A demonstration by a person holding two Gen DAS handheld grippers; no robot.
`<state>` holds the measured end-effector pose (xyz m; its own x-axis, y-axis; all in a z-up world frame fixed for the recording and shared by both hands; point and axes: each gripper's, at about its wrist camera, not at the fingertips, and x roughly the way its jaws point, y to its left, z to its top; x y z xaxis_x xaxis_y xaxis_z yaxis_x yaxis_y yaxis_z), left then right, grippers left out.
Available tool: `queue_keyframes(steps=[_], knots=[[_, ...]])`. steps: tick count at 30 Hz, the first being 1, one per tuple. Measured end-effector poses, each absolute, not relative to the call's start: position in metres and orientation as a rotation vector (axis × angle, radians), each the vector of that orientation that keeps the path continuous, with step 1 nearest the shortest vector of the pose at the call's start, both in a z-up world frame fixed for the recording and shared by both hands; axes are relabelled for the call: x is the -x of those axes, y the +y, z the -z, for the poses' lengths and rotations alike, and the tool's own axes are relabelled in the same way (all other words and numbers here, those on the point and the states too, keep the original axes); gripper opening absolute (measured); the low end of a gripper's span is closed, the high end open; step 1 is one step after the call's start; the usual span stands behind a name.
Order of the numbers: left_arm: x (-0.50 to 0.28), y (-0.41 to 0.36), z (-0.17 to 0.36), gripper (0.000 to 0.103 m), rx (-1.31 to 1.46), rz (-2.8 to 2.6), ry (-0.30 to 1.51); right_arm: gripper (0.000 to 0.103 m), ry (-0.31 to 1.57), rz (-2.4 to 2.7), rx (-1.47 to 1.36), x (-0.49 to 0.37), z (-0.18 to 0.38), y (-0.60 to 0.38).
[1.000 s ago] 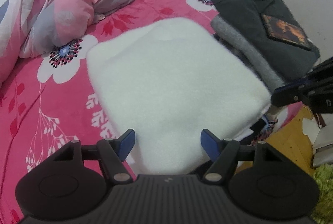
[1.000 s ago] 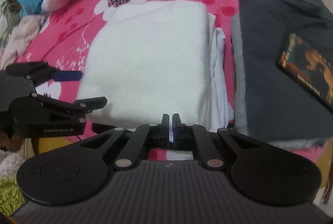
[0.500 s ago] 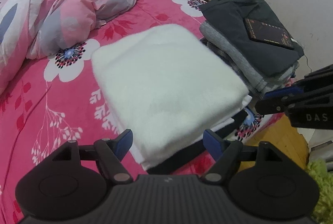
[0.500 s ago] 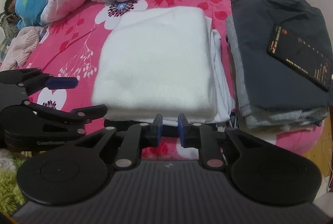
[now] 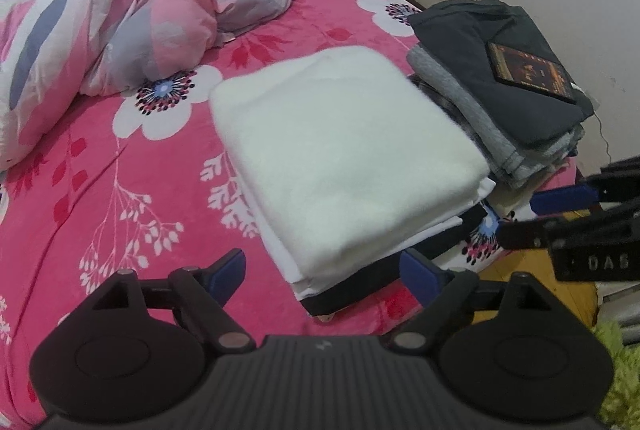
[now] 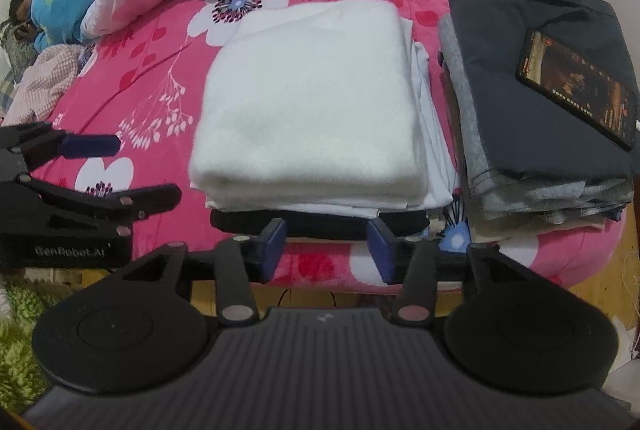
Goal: Fold clothes
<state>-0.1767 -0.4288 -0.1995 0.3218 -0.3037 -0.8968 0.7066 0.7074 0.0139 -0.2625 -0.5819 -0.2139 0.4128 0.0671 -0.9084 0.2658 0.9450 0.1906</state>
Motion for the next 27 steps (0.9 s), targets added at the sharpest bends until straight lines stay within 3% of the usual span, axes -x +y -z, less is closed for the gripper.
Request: queue_keyframes(steps=[4,11,14,27], knots=[[0.177,-0.424,0.179,0.087,-0.406,0.666,1.002,0.053,1.139,0.141,-0.317,0.267,0.210,-0.579],[0.176,-0.416,0.118,0.099,-0.275,0.590,0.913,0.066,0.998,0.221,-0.340,0.287,0.161,-0.578],[0.175,-0.415,0.096,0.099,-0.239,0.540,0.949,0.080,0.959,0.221,-0.324,0.292,0.138,-0.571],[0.194,-0.386,0.056,0.100,-0.208,0.430,1.042,0.083,0.971,0.312,-0.303,0.320,0.089,-0.528]])
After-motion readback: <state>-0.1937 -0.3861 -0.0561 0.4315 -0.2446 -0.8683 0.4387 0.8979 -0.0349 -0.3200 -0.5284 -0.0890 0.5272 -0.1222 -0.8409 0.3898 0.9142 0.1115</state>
